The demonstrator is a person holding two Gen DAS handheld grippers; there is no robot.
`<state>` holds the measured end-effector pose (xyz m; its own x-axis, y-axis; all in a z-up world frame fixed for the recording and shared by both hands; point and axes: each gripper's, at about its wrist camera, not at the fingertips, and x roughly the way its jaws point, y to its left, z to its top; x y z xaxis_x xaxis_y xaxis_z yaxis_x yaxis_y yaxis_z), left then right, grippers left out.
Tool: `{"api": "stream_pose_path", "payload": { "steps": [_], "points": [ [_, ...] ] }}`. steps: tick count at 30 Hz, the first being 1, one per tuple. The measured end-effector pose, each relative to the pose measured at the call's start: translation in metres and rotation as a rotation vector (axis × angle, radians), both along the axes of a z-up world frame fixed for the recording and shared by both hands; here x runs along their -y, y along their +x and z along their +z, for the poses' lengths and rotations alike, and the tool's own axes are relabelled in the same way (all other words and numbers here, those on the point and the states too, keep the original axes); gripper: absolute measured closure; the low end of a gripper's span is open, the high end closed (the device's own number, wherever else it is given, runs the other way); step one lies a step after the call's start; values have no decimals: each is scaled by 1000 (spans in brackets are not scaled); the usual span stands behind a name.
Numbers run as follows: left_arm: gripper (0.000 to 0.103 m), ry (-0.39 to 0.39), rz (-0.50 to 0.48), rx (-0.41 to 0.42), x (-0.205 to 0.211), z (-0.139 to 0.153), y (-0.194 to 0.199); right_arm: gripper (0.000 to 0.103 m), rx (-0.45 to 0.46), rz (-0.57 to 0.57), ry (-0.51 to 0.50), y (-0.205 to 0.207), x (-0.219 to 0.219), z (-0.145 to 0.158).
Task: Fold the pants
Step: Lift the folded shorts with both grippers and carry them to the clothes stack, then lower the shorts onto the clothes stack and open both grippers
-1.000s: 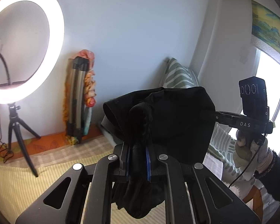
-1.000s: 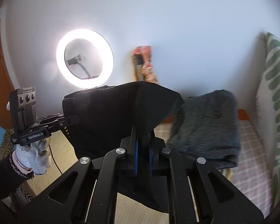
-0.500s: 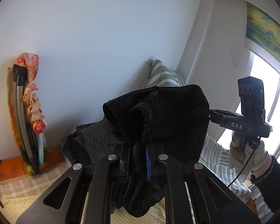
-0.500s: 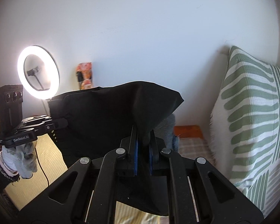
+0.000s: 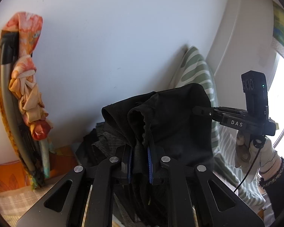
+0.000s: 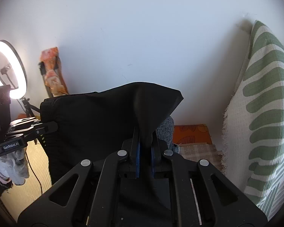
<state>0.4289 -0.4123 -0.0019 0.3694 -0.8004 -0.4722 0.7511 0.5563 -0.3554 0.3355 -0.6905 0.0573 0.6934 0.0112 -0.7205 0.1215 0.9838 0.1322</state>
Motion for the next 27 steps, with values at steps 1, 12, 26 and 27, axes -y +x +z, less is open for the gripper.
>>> {"api": "stream_pose_path", "payload": {
  "steps": [1, 12, 26, 27],
  "points": [
    [92, 5, 7, -6, 1, -4, 5, 94, -10, -1, -1, 6, 1, -6],
    [85, 107, 99, -16, 16, -31, 24, 60, -74, -188, -14, 33, 30, -45],
    [50, 174, 183, 34, -3, -14, 13, 59, -35, -191, -2, 5, 33, -32],
    [47, 170, 184, 37, -4, -11, 11, 56, -33, -195, -2, 2, 31, -30]
  ]
}}
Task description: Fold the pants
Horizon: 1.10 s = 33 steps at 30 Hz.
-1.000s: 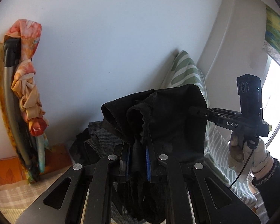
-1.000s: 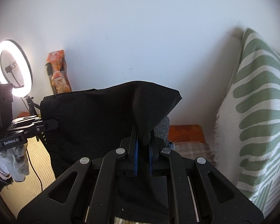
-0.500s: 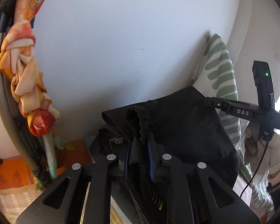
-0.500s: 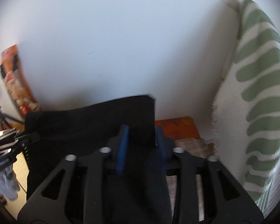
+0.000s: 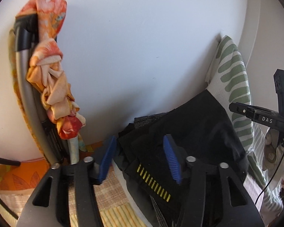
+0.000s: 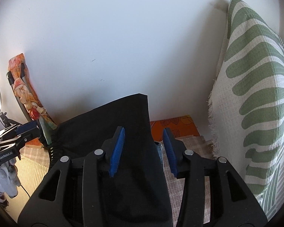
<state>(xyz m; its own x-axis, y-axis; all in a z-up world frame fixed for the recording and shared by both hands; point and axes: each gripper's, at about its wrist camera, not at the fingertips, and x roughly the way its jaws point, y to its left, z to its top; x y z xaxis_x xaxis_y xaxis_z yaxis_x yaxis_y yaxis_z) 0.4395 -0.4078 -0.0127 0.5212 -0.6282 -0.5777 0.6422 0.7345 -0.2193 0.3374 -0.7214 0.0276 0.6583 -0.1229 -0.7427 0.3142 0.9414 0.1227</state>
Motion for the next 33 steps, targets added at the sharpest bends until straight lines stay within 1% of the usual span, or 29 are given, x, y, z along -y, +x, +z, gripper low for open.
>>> {"api": "stream_pose_path", "payload": {
  "steps": [3, 7, 8, 9, 10, 11, 17, 20, 21, 25, 27, 28, 29, 33],
  "points": [
    [46, -10, -2, 2, -12, 9, -13, 52, 5, 3, 0, -8, -9, 8],
    [39, -3, -21, 34, -23, 21, -38, 51, 10, 7, -23, -26, -23, 20],
    [36, -1, -28, 44, -25, 24, -46, 47, 16, 10, -26, -30, -27, 23],
    [34, 4, -31, 54, -29, 26, -50, 40, 25, 8, -30, -36, -31, 27],
    [33, 9, -32, 70, -32, 29, -57, 37, 30, 6, -32, -40, -33, 30],
    [32, 13, -32, 85, -35, 32, -64, 34, 36, 7, -34, -44, -36, 33],
    [32, 0, -40, 88, -53, 49, -92, 32, 38, -1, -51, -74, -55, 47],
    [29, -1, -44, 92, -58, 54, -107, 20, 49, -12, -67, -90, -65, 54],
    [26, 0, -45, 93, -60, 54, -111, 18, 59, -13, -69, -97, -69, 58],
    [26, 7, -66, 85, -68, 57, -132, 16, 64, -24, -76, -117, -85, 65],
    [25, 15, -60, 94, -74, 60, -144, 7, 69, -25, -73, -128, -94, 68],
    [25, 17, -61, 95, -76, 61, -149, 4, 71, -29, -77, -133, -99, 68],
    [25, 18, -62, 97, -79, 62, -155, 2, 70, -33, -82, -137, -103, 69],
    [23, 33, -62, 124, -92, 64, -179, 2, 70, -40, -104, -154, -126, 71]
  ]
}}
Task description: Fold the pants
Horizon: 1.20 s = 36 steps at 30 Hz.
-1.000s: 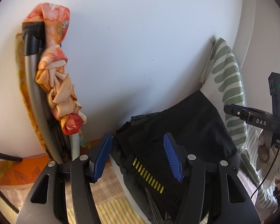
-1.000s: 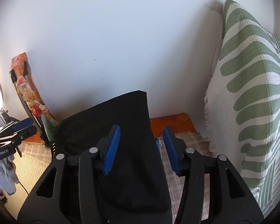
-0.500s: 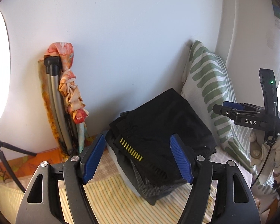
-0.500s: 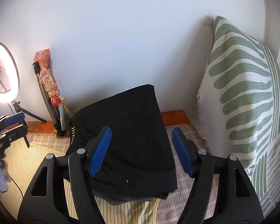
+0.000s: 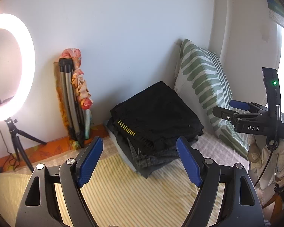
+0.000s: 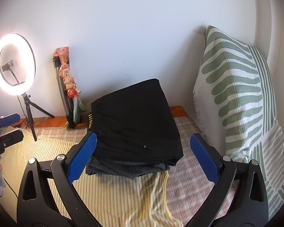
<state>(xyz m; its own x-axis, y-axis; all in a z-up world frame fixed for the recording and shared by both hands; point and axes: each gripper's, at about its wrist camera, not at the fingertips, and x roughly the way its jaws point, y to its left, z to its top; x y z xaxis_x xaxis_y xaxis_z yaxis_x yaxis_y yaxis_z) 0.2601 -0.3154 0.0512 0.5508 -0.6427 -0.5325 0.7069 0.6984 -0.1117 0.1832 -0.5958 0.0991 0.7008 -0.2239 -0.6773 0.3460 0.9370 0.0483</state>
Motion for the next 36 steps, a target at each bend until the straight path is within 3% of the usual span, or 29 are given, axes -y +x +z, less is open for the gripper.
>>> {"api": "stream_pose_path", "payload": {
  "steps": [11, 17, 36],
  "points": [
    [23, 11, 19, 3, -44, -13, -44, 2, 57, -40, 66, -41, -49, -5],
    [23, 7, 40, 5, -70, -27, -60, 2, 66, -58, 46, -52, -71, -12],
    [21, 18, 80, 13, -93, -59, -66, 2, 98, -82, 31, -62, -91, -24]
  ]
}}
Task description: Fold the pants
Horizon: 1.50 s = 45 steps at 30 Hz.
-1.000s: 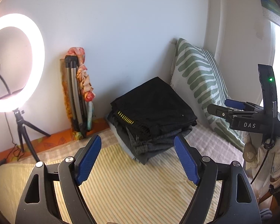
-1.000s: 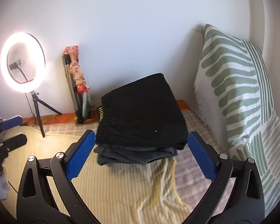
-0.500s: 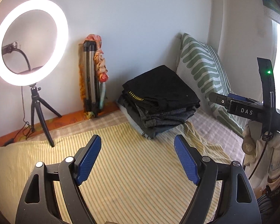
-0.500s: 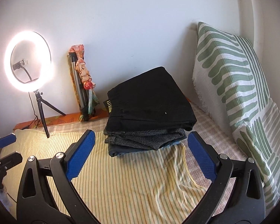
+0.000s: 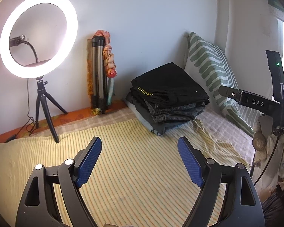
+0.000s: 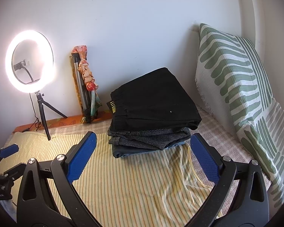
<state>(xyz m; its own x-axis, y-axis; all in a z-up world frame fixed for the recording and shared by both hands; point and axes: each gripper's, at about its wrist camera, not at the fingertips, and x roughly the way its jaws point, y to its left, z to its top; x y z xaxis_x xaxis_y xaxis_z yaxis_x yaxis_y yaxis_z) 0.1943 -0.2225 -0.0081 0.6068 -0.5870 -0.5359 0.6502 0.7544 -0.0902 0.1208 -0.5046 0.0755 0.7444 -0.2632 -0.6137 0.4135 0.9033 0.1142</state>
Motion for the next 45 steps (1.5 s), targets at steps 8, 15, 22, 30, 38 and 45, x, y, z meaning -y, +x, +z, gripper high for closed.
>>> {"api": "stream_pose_path", "payload": {
  "steps": [8, 15, 22, 30, 38, 45],
  "points": [
    [20, 9, 6, 22, 2, 4, -6, 2, 4, -13, -2, -7, 2, -4],
    [18, 35, 17, 65, 2, 8, -14, 2, 12, -11, -33, -9, -1, 0],
    [18, 59, 34, 92, 4, 10, -19, 2, 14, -18, -22, -12, 2, 0],
    [18, 63, 21, 92, 5, 10, -21, 2, 13, -5, -29, -9, -2, 0],
    [17, 53, 34, 82, 2, 11, -18, 2, 15, -3, -23, -7, -3, -1],
    [17, 46, 24, 79, 3, 13, -21, 2, 13, -4, -20, -7, -4, -2]
  ]
}}
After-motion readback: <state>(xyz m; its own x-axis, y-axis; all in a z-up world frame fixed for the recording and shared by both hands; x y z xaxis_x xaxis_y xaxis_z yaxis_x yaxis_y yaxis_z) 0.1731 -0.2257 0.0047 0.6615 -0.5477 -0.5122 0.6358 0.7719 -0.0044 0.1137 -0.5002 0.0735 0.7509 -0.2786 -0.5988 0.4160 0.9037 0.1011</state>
